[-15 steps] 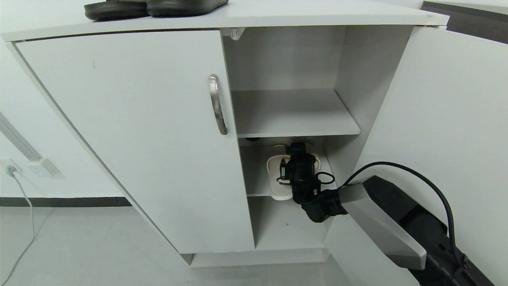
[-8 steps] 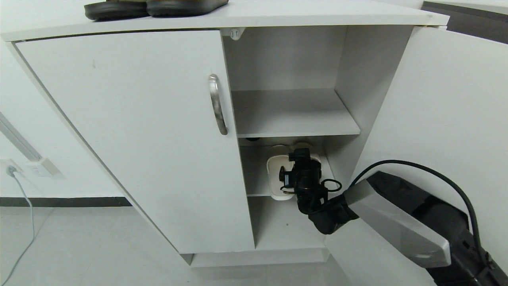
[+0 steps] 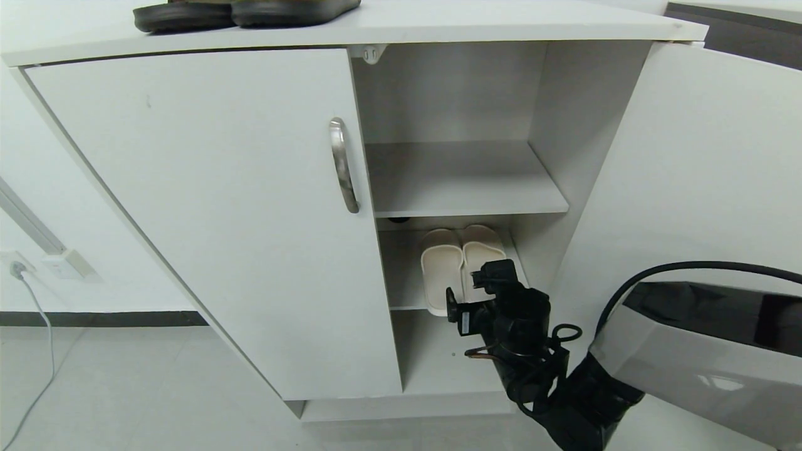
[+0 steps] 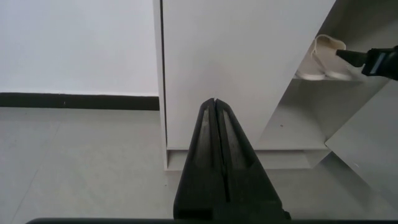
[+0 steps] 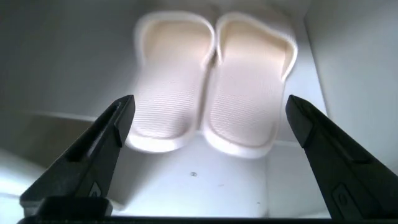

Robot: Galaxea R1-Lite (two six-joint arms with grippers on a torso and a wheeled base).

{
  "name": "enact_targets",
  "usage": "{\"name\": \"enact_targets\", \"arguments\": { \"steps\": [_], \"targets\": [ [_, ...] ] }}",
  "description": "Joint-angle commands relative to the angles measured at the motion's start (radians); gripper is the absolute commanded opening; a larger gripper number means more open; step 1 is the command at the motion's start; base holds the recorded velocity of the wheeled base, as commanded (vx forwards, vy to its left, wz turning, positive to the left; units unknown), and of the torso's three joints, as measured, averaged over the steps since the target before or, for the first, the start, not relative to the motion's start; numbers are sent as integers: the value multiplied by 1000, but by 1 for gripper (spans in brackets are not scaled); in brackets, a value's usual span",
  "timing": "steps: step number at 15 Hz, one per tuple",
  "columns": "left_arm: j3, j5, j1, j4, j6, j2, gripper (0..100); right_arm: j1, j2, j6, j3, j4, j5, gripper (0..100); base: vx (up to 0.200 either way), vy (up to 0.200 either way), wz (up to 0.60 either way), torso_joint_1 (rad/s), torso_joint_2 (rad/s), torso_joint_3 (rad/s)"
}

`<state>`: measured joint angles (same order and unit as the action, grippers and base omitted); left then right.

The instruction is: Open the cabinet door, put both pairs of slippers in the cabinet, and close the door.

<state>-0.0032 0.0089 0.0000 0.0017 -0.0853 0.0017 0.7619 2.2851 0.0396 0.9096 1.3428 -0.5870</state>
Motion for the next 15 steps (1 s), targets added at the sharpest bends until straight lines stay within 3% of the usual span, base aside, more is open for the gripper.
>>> {"name": "enact_targets", "arguments": {
  "steps": [1, 4, 10, 15],
  "targets": [
    [0, 0, 2, 0, -1, 1, 0, 25, -70, 0, -72, 19, 1, 100, 0, 0, 0, 0, 0, 0],
    [0, 0, 0, 0, -8, 1, 0, 36, -70, -1, -66, 18, 3, 100, 0, 0, 0, 0, 0, 0],
    [0, 0, 0, 0, -11, 1, 0, 48, -69, -9, -58, 16, 4, 100, -200, 0, 0, 0, 2, 2],
    [0, -1, 0, -2, -8, 0, 0, 50, -69, -10, -60, 16, 4, 100, 0, 0, 0, 0, 0, 0]
  ]
}}
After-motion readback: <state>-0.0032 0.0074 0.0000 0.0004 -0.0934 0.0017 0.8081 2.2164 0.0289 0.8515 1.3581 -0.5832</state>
